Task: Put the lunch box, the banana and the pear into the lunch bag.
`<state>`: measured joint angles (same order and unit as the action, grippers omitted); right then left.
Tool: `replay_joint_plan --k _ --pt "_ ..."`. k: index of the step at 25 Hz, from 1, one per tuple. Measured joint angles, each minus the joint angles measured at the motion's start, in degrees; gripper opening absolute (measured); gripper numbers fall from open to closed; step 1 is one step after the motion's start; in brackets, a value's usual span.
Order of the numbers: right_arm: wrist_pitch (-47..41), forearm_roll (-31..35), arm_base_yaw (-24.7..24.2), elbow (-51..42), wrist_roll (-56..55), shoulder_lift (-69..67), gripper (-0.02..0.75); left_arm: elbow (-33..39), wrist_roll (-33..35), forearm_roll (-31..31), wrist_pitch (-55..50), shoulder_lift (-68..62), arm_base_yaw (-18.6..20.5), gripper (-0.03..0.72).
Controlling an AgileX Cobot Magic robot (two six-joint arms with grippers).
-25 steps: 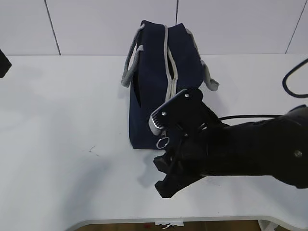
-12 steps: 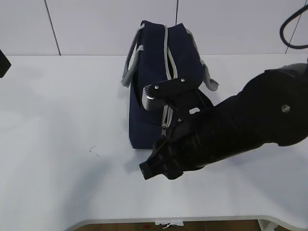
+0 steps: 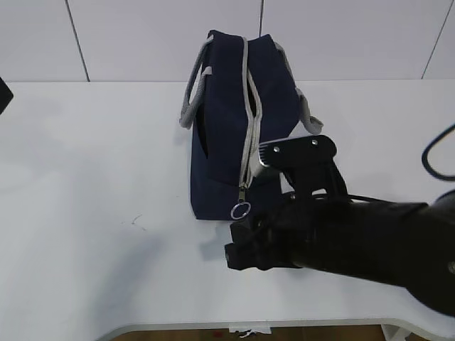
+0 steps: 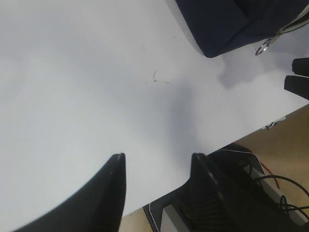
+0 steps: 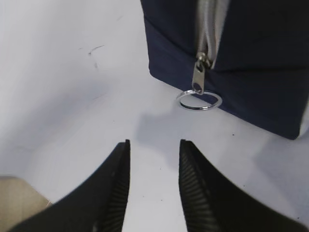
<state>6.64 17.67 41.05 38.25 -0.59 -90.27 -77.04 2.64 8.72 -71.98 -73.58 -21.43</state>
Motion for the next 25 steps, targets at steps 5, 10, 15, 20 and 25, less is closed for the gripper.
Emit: replay_joint_plan --k 5,10,15,20,25 --pt "16.72 0.24 1.87 -7.41 2.49 0.00 0.276 0.00 0.00 -0.20 0.00 0.00 0.00 0.333" --pt "32.62 0.24 1.94 -13.22 5.40 -0.83 0.276 0.00 0.00 -0.20 0.00 0.00 0.00 0.333" --pt "45.25 -6.16 1.94 -16.59 3.84 -6.25 0.276 0.00 0.00 -0.20 0.00 0.00 0.00 0.333" --pt "57.38 -9.82 2.06 -17.78 2.33 -12.20 0.276 0.00 0.00 -0.32 0.00 0.00 0.00 0.333" --pt "58.24 -8.93 2.06 -18.23 1.53 -15.29 0.276 0.00 0.00 -0.22 0.00 0.00 0.00 0.330"
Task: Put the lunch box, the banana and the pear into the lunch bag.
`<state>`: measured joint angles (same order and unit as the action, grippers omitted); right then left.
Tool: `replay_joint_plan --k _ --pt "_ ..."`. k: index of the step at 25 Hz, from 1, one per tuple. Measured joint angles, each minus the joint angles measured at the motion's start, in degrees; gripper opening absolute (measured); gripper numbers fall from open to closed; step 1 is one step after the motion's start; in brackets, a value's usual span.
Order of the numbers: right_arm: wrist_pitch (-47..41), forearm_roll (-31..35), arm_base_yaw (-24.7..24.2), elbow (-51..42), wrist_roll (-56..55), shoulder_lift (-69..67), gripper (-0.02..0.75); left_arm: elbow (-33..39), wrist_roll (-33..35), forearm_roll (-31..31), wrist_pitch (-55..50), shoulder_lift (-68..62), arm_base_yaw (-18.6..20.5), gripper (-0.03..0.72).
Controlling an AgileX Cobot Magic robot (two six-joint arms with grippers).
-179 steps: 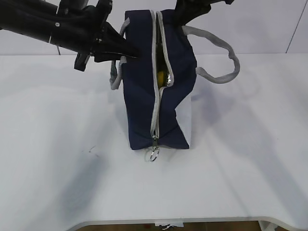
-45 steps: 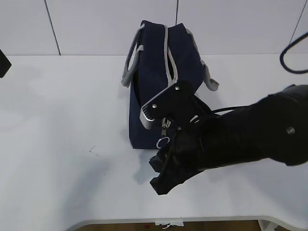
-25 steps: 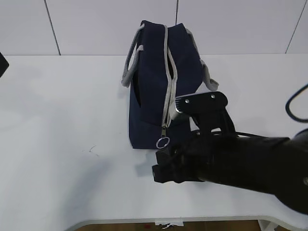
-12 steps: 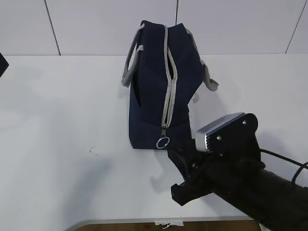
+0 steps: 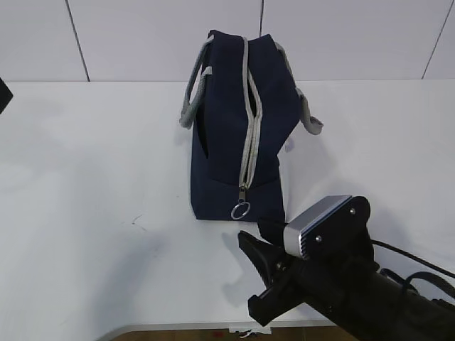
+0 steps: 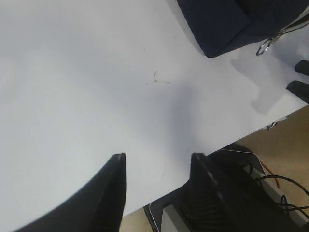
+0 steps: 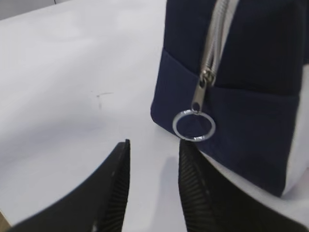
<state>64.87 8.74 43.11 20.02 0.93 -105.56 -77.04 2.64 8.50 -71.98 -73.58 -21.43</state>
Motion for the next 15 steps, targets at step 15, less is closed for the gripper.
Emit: replay_joint_plan --k 15 --pt "0.68 5.03 0.00 4.66 -0.93 -7.20 0.276 0.00 0.00 1.01 0.00 0.00 0.00 0.330"
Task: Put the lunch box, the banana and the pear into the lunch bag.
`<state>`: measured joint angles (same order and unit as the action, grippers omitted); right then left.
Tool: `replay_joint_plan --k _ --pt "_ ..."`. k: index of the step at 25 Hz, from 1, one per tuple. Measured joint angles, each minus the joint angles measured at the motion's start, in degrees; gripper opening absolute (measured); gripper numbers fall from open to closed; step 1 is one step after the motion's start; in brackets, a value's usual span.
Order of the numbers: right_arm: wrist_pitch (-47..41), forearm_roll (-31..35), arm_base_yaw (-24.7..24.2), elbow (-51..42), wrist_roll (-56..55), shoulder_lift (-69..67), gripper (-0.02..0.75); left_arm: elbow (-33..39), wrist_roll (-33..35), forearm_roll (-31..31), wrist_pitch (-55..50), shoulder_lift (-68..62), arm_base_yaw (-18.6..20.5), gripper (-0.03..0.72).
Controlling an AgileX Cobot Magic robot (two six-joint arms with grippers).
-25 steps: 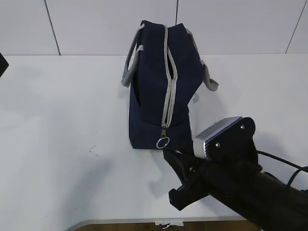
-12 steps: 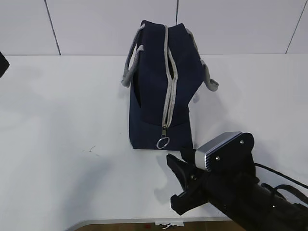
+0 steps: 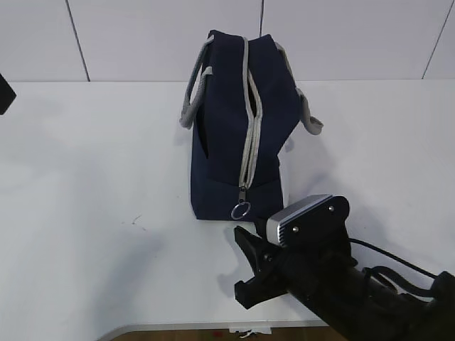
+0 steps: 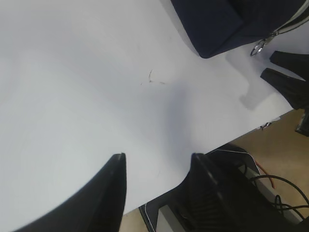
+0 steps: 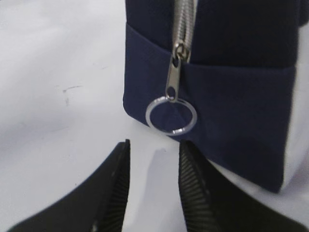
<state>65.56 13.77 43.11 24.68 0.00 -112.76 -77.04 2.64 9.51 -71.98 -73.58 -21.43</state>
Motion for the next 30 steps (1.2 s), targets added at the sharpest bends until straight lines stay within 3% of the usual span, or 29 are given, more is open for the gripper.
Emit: replay_joint_plan --k 14,21,30 --pt "0.00 3.71 0.00 5.81 -1.04 -3.06 0.276 0.00 -0.09 0.00 0.00 0.00 0.00 0.330" --pt "-0.99 -0.55 0.00 7.89 -1.17 -3.11 0.276 0.00 -0.09 0.00 0.00 0.00 0.00 0.328" --pt "-3.83 0.09 0.00 7.89 -1.26 -3.11 0.276 0.00 -0.09 0.00 0.00 0.00 0.00 0.322"
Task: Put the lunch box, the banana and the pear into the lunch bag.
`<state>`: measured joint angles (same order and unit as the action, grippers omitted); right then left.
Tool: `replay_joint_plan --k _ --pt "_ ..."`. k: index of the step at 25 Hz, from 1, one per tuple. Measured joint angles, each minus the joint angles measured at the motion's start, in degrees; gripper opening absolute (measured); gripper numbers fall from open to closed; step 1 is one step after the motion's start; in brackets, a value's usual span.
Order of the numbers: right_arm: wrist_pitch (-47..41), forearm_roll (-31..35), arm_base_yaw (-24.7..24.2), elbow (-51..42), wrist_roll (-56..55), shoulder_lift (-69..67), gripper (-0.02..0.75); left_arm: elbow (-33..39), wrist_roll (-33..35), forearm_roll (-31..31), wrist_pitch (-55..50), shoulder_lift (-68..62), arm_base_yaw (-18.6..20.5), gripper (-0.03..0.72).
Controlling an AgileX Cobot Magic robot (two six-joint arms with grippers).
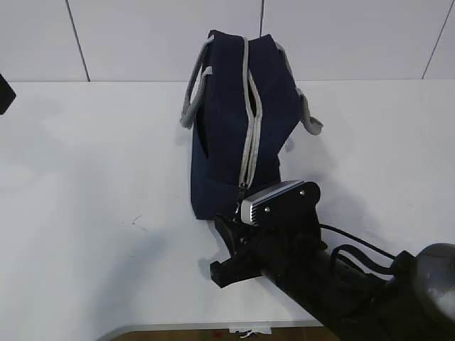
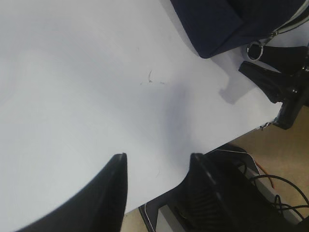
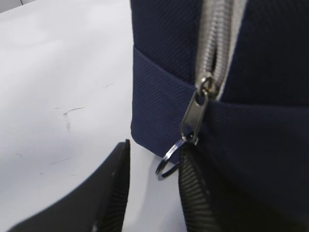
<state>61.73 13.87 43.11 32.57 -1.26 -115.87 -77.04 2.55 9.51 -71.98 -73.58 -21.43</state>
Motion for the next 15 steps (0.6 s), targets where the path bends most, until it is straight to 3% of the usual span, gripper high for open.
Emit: replay_joint_plan --k 15 --pt "0.00 2.94 0.00 0.00 0.00 0.00 0.267 0.00 0.00 0.00 0.00 0.00 0.00 0.318"
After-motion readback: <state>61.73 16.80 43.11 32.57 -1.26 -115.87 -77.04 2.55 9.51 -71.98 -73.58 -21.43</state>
